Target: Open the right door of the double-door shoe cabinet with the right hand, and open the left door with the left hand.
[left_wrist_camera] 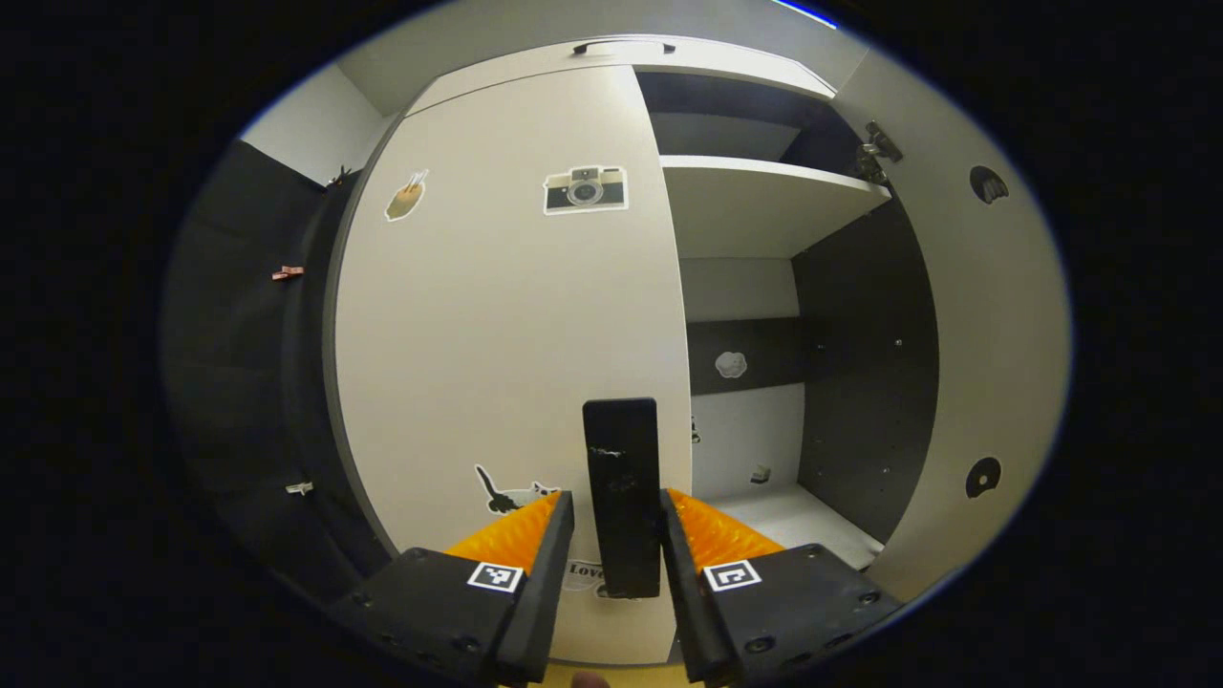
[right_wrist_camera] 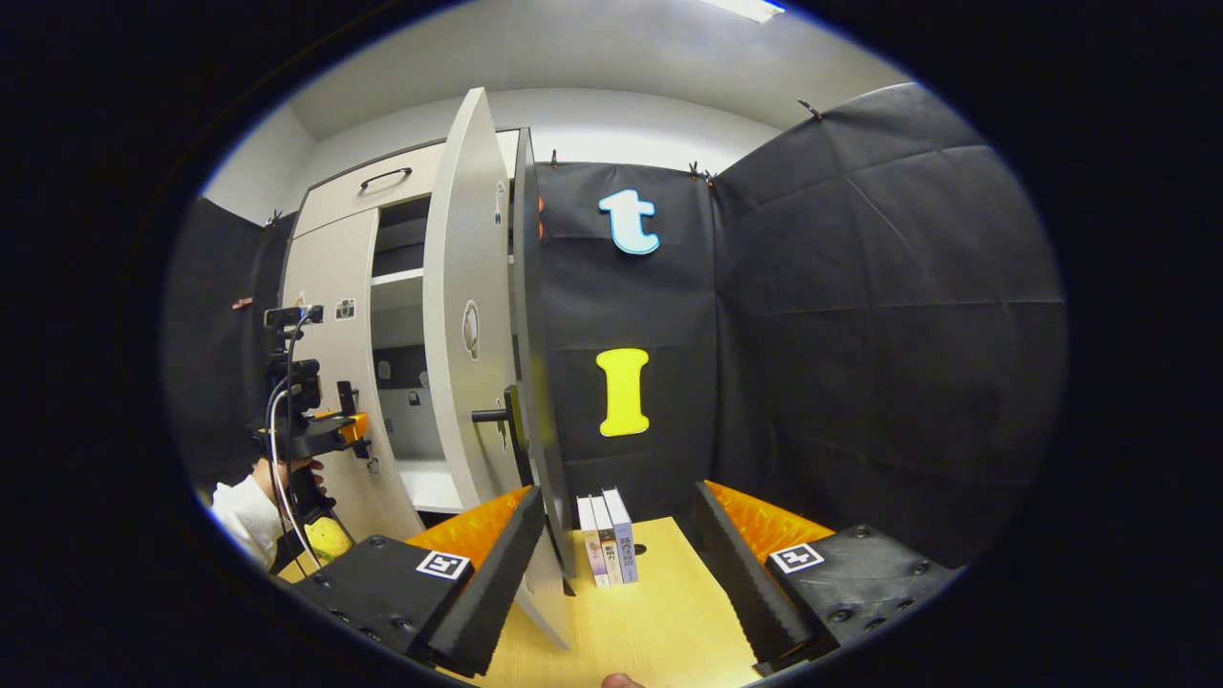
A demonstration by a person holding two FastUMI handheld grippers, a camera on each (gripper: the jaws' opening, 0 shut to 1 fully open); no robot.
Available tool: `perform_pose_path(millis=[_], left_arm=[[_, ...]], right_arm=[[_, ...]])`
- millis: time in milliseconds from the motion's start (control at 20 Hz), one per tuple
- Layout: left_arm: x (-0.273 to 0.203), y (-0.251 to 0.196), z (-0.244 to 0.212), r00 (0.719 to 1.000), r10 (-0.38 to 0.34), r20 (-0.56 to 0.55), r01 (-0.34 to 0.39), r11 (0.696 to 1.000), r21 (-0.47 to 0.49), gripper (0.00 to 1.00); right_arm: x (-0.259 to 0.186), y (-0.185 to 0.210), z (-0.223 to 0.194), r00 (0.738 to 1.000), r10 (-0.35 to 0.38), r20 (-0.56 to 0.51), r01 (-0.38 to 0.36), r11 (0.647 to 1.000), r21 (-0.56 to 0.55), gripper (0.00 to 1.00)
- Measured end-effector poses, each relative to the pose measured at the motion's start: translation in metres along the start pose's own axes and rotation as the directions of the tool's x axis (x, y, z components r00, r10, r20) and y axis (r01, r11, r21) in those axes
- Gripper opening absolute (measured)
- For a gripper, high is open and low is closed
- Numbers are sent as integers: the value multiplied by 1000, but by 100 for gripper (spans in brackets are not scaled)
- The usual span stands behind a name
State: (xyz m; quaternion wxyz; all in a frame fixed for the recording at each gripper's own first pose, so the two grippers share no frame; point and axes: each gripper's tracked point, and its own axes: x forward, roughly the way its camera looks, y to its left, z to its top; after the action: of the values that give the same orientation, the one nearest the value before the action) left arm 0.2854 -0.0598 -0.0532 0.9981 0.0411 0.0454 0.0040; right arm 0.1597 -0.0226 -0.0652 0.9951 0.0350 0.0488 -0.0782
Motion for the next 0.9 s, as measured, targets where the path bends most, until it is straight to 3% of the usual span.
perform_pose_path(millis=[150,450,650,900], left_arm=[[4,-2,0,1000,12,2,-12,999,-38,36],[5,-3,-6,1000,3,17,-2,1000,-30,35],[4,-3,-6,1000,1,-15,-2,999,-33,22],[-26,2,-7,996,-78,-51,74,994,-74,16]], right_arm=[[0,-1,2,1000,2,7,-1,1000,-8,98],[0,2,5,1000,4,16,-4,1000,16,98],[-4,4,7,1000,2,18,-2,1000,23,98],[-7,9,7,1000,12,17,-13,1000,16,98]])
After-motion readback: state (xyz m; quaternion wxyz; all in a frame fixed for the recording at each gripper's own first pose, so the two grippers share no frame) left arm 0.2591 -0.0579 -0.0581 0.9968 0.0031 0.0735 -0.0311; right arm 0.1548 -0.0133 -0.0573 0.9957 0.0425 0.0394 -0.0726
